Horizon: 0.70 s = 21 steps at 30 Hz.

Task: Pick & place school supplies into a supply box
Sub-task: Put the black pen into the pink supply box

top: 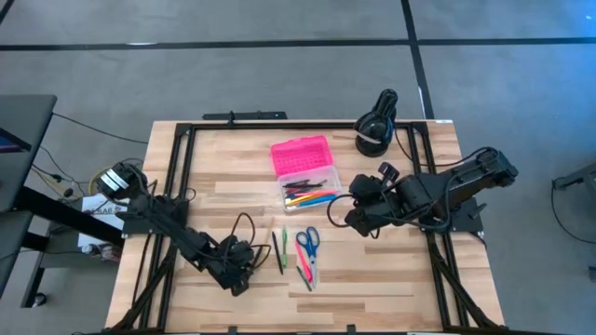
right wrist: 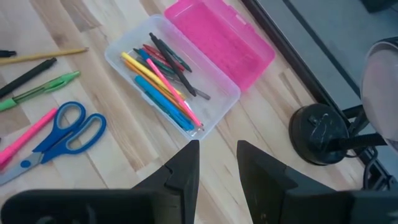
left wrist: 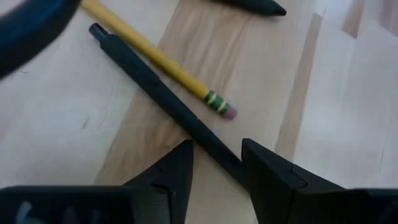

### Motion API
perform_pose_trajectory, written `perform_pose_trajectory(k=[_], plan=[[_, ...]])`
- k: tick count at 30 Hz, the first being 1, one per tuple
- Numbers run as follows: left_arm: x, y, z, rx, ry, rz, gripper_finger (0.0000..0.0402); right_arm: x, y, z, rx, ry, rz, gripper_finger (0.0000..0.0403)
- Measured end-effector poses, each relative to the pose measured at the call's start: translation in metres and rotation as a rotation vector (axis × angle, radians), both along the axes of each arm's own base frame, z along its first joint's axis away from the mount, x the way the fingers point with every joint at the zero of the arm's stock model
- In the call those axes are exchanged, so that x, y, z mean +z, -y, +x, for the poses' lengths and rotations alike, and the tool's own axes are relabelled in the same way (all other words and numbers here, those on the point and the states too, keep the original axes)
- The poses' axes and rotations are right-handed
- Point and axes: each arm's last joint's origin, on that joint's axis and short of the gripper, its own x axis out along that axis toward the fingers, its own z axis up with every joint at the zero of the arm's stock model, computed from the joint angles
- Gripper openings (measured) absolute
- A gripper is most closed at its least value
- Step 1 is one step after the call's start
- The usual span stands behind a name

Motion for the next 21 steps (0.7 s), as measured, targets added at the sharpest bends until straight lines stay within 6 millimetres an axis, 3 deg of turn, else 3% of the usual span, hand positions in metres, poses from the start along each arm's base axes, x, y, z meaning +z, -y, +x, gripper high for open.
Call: perform_pose_trajectory(k=[21], plan=[[-0.002,-0.013,0.005,0.116,-0.028,0.01,0.013,0.0,0.002,0.001,-0.021,0.006,0.017,0.0102]])
